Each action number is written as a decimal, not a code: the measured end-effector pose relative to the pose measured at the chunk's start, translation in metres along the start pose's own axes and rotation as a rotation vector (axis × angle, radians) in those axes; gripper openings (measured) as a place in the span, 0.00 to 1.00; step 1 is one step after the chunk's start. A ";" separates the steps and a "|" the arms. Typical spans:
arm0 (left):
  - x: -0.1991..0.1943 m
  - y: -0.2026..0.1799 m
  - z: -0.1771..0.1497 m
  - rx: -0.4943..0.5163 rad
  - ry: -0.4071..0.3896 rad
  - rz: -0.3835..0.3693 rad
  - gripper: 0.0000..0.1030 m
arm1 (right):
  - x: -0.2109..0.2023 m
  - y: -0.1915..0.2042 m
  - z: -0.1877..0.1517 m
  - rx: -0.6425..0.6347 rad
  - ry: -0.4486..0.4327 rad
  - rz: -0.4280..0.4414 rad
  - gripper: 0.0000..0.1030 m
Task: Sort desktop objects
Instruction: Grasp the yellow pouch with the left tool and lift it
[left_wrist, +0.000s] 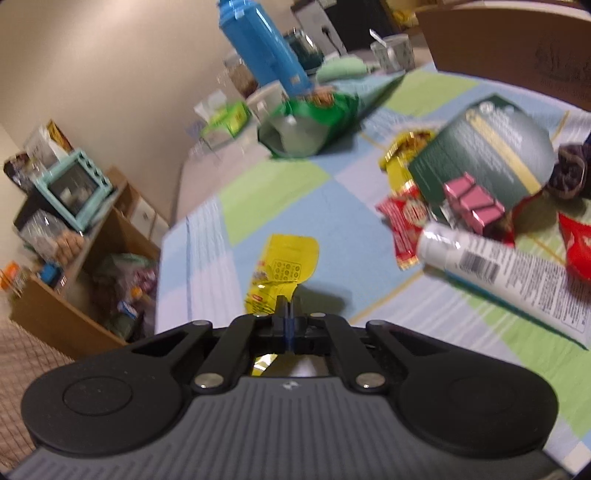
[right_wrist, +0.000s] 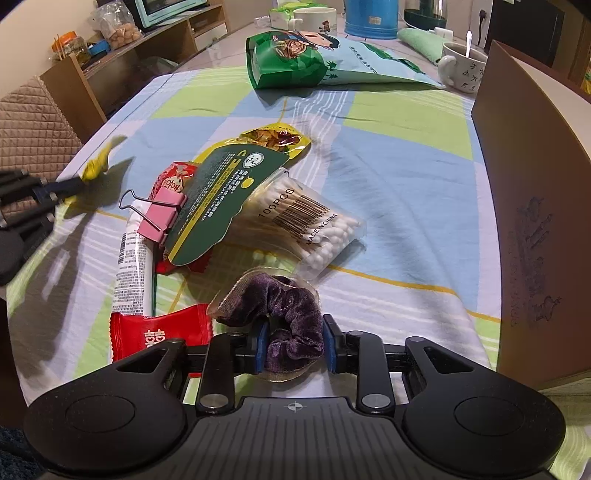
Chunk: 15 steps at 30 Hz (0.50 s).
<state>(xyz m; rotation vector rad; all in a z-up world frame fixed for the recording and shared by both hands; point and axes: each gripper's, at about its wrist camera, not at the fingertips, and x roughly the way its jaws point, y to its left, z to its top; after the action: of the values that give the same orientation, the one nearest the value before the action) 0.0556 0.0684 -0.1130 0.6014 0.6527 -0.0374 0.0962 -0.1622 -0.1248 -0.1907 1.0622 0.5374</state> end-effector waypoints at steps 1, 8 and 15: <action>-0.004 0.003 0.003 0.005 -0.015 0.003 0.00 | -0.001 0.000 0.000 0.006 0.000 0.001 0.22; -0.038 0.023 0.039 0.000 -0.095 -0.104 0.00 | -0.007 -0.001 -0.002 0.038 0.001 0.003 0.20; -0.010 0.008 0.019 0.163 0.080 -0.132 0.26 | -0.009 0.000 -0.010 0.074 0.008 0.011 0.20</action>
<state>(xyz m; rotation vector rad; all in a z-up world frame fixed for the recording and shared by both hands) 0.0605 0.0636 -0.0910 0.7185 0.7720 -0.1924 0.0852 -0.1691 -0.1214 -0.1225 1.0893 0.5068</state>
